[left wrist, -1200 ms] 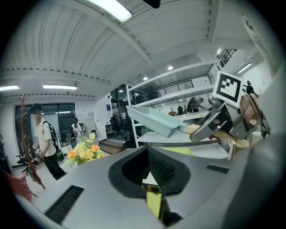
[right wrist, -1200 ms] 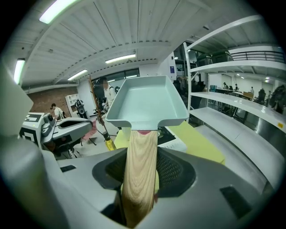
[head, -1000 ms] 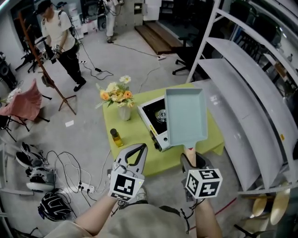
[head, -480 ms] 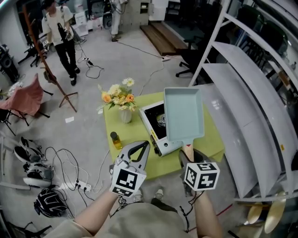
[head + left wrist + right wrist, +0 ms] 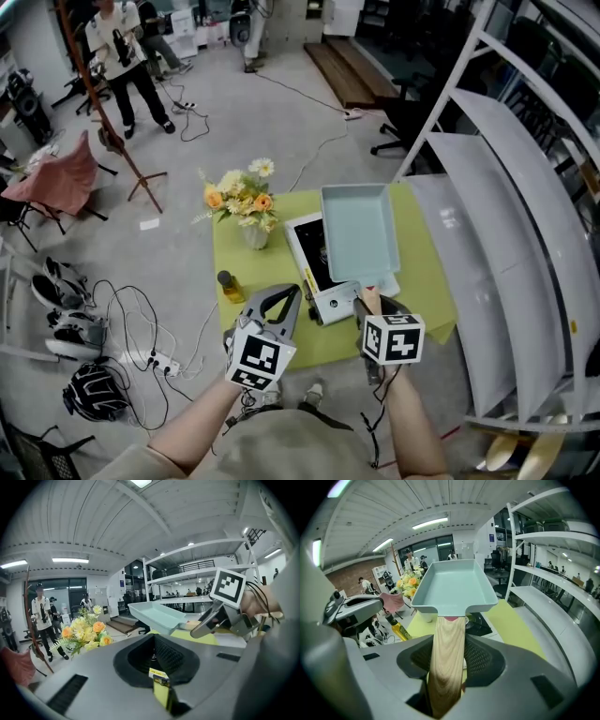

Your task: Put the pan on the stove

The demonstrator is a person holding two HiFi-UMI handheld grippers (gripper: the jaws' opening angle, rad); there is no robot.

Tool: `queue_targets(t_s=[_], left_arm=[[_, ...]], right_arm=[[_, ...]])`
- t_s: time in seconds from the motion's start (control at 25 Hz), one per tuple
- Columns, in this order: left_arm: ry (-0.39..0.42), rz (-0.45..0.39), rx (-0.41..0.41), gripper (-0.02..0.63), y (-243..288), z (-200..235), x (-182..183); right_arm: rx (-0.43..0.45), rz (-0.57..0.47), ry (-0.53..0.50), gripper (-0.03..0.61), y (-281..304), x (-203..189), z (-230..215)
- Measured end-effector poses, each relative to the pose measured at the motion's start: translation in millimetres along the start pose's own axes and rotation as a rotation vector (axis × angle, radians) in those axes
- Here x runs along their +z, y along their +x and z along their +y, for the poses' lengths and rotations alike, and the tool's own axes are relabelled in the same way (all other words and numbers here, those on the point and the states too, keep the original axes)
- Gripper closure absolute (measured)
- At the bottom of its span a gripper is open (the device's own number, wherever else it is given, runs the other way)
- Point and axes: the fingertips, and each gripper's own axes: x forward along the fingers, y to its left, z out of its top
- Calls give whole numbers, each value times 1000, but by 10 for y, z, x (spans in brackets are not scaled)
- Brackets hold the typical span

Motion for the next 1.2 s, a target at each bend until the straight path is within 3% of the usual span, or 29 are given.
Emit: queue_targets(t_s=[0.32,0.6,1.2], left_arm=[[-54,38,25,607,279,48,-240],[-56,77,27,607,494,65,-402],[-88,127,7,607,593,15,-595]], right_arm=[[30,91,-6,413,494,-219,-187],[39,172,-24,413,831,-434,-327],[49,286,-30,411,1154,-692,-381]])
